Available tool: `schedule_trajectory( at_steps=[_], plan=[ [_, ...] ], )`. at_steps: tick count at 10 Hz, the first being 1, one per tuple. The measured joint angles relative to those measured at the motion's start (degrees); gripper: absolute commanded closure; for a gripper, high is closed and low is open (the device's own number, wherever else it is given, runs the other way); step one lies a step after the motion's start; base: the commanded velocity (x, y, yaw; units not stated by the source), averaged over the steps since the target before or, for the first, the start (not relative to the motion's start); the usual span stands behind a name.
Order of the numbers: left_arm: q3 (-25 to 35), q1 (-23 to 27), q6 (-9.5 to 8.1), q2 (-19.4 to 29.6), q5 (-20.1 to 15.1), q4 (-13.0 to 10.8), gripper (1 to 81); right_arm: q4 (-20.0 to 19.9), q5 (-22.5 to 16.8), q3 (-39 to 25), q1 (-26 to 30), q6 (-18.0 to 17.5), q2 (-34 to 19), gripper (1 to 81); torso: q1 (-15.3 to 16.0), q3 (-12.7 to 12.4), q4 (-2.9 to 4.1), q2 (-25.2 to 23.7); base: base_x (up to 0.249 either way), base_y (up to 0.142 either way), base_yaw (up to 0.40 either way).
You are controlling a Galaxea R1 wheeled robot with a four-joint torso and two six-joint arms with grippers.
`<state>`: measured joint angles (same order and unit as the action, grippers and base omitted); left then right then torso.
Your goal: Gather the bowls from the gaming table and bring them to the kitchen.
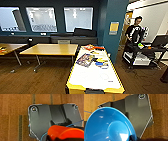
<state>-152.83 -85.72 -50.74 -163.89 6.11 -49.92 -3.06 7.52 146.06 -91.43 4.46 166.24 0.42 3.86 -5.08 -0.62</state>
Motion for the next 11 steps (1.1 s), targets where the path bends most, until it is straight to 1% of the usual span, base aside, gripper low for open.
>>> schedule_trajectory(
  at_steps=[6, 9, 11],
  plan=[
    [-0.11, -0.09, 0.02, -0.52, -0.07, -0.10, 81.1, 0.37, 0.00, 0.11, -0.07, 0.00, 0.02, 81.1, -0.05, 0.00, 0.00, -0.02, -0.194, 0.000, 0.000],
    [-0.23, -0.61, 0.02, -0.55, -0.13, -0.16, 81.1, 0.76, -0.15, 0.26, -0.46, 0.00, 0.16, 81.1, -0.15, -0.02, 0.00, -0.07, -0.088, 0.000, 0.000],
    [-0.26, -0.18, 0.00, -0.59, -0.02, -0.16, 81.1, 0.78, 0.02, 0.37, -0.11, -0.02, 0.16, 81.1, -0.24, -0.05, 0.00, -0.11, 0.000, 0.000, 0.000]
  ],
)
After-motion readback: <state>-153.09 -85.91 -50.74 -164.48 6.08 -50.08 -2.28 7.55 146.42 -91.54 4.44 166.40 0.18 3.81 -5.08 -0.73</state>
